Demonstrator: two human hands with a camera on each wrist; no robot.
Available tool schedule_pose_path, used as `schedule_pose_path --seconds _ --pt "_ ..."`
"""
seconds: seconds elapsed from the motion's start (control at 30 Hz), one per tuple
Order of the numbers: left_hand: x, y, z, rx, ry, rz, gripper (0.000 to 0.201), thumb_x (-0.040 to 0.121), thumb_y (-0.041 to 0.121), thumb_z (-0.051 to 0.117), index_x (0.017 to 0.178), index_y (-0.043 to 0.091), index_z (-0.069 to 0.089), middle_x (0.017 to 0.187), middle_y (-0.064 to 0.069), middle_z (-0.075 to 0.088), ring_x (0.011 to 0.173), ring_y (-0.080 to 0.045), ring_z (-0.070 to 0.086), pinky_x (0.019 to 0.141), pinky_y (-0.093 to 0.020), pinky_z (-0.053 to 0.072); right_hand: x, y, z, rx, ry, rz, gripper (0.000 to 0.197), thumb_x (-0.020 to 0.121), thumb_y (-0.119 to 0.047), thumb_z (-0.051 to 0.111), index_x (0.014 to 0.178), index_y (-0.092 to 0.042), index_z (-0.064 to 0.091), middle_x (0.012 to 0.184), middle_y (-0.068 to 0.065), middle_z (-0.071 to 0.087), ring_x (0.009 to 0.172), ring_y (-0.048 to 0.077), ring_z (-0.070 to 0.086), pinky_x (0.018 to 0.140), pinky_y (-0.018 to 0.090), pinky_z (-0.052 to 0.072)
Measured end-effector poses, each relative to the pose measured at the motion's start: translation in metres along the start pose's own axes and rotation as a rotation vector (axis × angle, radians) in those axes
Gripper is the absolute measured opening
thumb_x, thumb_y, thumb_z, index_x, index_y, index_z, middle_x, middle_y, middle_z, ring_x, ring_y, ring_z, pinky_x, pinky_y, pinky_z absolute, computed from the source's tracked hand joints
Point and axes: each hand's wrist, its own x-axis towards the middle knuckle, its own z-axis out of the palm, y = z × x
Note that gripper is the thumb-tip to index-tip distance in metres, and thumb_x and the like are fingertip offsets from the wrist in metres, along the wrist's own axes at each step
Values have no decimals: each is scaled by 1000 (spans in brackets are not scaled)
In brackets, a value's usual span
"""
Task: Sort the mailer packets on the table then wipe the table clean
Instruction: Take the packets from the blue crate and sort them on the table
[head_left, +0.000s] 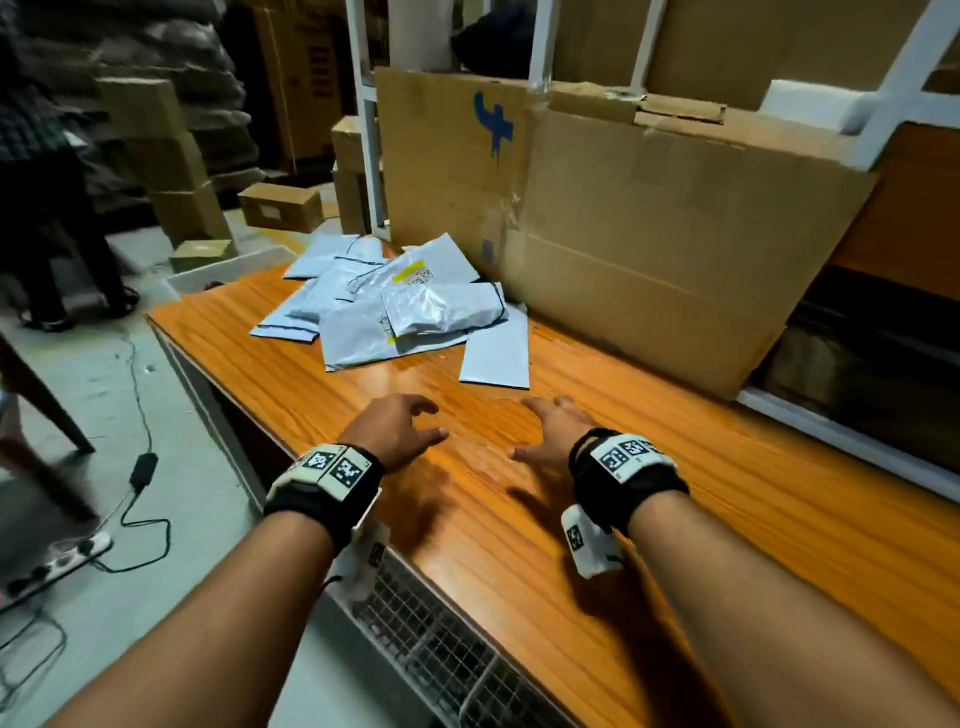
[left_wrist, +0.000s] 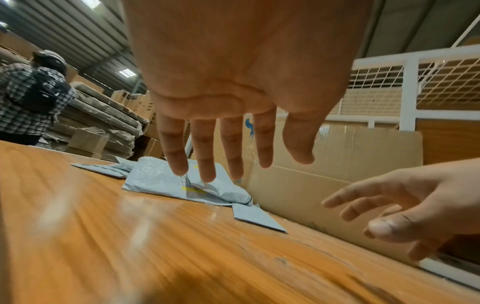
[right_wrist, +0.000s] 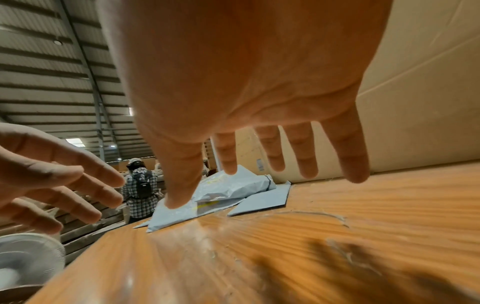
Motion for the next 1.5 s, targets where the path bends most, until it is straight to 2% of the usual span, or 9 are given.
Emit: schedule_pose_path --seconds 0.27,0.5,0.7,0.8,0.9,1.0,1.17,1.33,1.5 --pt "126 -31 -22 157 -19 -12 52 84 50 65 130 29 56 133 -2 57 122 -25 53 100 -40 44 104 -6 -15 -2 -167 209 127 56 -74 74 151 -41 -3 158 20 -7 143 48 7 113 58 23" --pt "230 -38 -20 356 -30 -14 64 79 60 63 136 37 47 137 -5 47 125 -33 46 100 -47 42 132 -8 0 26 -261 282 123 59 -65 79 150 -45 -1 159 15 -12 140 56 -2 110 66 19" --pt "288 -38 -12 499 34 49 70 82 54 62 144 40 32 153 -15 23 139 -38 21 111 -53 23 139 -4 1 102 -280 315 124 54 -59 85 149 -46 6 159 14 -15 139 55 -10 112 66 15" --pt "301 -39 -7 524 1 68 66 84 47 60 142 42 29 150 -20 24 137 -40 22 110 -54 21 138 -5 -2 125 -286 326 124 55 -54 87 150 -45 8 159 12 -16 139 54 -11 112 65 14" --pt "308 -42 -11 555 33 122 55 84 45 60 135 36 41 130 -18 46 123 -38 40 102 -50 32 140 -4 0 137 -282 339 126 53 -54 88 149 -48 8 160 10 -15 139 54 -12 111 66 14" --pt "303 -42 -19 542 44 155 46 84 54 58 124 32 53 121 -15 53 117 -36 46 98 -48 33 141 -4 1 128 -281 350 126 52 -54 88 149 -49 8 160 10 -15 139 54 -12 110 66 13" --pt "262 -46 -23 467 108 114 52 81 65 52 114 25 60 113 -12 61 108 -36 54 91 -46 36 139 -5 2 125 -269 371 125 54 -53 88 148 -50 6 160 7 -16 141 50 -13 111 65 12" --pt "224 -66 -13 400 2 100 46 80 54 59 112 21 57 113 -14 61 105 -38 57 86 -44 44 136 -9 -3 97 -291 374 124 56 -55 86 148 -51 3 159 7 -17 141 49 -13 112 65 13" --pt "231 -75 -6 390 -105 101 47 84 55 55 116 20 53 115 -13 58 106 -36 56 86 -44 48 136 -14 -5 48 -311 392 124 56 -58 84 148 -52 1 160 6 -17 142 49 -11 112 64 13"
